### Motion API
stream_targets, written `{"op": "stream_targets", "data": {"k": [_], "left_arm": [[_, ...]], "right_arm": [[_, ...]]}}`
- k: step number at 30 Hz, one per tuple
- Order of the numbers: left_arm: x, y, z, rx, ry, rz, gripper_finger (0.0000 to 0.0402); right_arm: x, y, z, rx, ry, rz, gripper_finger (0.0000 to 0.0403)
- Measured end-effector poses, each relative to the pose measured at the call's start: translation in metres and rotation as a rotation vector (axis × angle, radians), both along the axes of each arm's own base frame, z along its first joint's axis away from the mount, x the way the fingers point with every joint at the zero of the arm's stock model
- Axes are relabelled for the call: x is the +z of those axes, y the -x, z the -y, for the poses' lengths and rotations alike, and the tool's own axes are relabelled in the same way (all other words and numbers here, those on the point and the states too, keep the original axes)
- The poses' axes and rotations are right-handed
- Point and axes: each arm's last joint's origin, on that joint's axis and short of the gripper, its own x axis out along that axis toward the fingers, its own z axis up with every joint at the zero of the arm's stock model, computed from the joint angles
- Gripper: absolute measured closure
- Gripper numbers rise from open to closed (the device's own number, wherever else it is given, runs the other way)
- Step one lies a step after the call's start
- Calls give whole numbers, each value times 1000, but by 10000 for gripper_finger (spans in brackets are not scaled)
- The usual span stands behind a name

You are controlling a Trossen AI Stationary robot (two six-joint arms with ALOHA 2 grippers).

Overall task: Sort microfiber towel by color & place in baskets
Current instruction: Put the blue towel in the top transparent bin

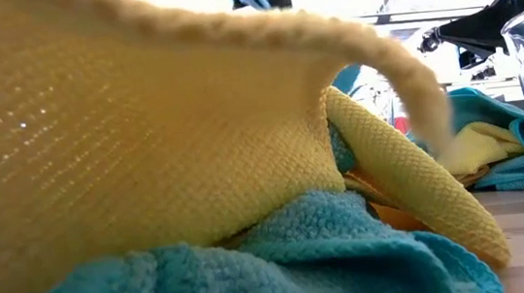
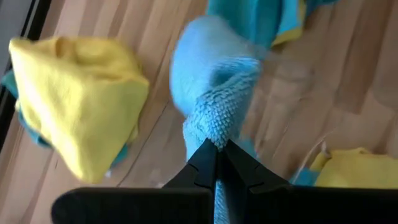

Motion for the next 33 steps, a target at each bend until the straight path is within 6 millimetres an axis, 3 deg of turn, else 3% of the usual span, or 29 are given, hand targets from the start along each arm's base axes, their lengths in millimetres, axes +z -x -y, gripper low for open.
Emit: {"op": "stream_targets", "data": {"k": [4, 8, 13, 22, 33], "left_arm": [[-6, -7, 1, -40, -15, 48, 401], [-29, -1, 3, -60, -8, -26, 401], [-55, 21, 3, -80, 40, -95, 401], [-75, 69, -17, -60, 107, -126, 401], [-110, 61, -21, -317, 86, -253, 401]], "right_arm": [[0, 0, 0, 0, 1, 0, 402], [0, 0, 0, 0, 1, 0, 402], [0, 0, 0, 0, 1, -3, 402], [0, 0, 0, -1, 1, -4, 402], [0, 0, 0, 0, 1, -4, 402]]}}
